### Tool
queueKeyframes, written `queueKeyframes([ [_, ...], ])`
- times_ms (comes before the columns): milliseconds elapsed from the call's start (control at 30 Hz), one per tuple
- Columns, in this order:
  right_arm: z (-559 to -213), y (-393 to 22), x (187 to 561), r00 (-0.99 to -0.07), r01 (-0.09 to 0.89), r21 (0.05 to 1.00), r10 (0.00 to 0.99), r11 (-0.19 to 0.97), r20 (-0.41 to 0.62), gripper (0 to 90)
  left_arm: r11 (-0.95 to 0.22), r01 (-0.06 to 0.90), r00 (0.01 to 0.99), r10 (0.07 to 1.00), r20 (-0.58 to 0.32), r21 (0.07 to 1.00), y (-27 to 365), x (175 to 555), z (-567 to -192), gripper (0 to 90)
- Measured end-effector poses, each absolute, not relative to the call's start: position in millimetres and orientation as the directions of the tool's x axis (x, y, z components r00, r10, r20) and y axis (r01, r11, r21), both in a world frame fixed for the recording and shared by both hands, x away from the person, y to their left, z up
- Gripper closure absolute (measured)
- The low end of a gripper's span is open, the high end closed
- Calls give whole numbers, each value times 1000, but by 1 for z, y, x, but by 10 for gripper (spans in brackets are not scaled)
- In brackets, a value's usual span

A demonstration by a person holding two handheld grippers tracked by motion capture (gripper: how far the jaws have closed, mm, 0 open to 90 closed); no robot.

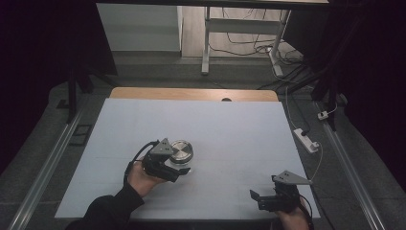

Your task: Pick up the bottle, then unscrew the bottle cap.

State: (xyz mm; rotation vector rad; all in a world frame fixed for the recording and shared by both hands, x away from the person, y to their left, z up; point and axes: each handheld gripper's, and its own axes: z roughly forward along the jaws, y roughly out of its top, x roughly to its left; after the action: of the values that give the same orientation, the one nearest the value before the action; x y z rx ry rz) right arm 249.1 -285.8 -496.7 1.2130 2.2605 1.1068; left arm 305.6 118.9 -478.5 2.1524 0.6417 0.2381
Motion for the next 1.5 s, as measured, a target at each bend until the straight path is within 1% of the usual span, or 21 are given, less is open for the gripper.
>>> queueKeyframes([
  [400,-497,-285,249,-580,545,767,813,339,53,0,-521,338,877,477,-62,784,102,297,-477,157],
  [833,-496,-287,249,-581,543,775,811,324,68,0,-526,340,879,472,-65,780,98,298,-479,157],
  [1333,-488,-274,249,-640,506,789,764,348,74,0,-524,348,877,476,-72,777,97,301,-482,158],
  [1500,-483,-264,249,-675,475,801,735,364,66,0,-528,346,878,473,-70,776,98,303,-482,157],
])
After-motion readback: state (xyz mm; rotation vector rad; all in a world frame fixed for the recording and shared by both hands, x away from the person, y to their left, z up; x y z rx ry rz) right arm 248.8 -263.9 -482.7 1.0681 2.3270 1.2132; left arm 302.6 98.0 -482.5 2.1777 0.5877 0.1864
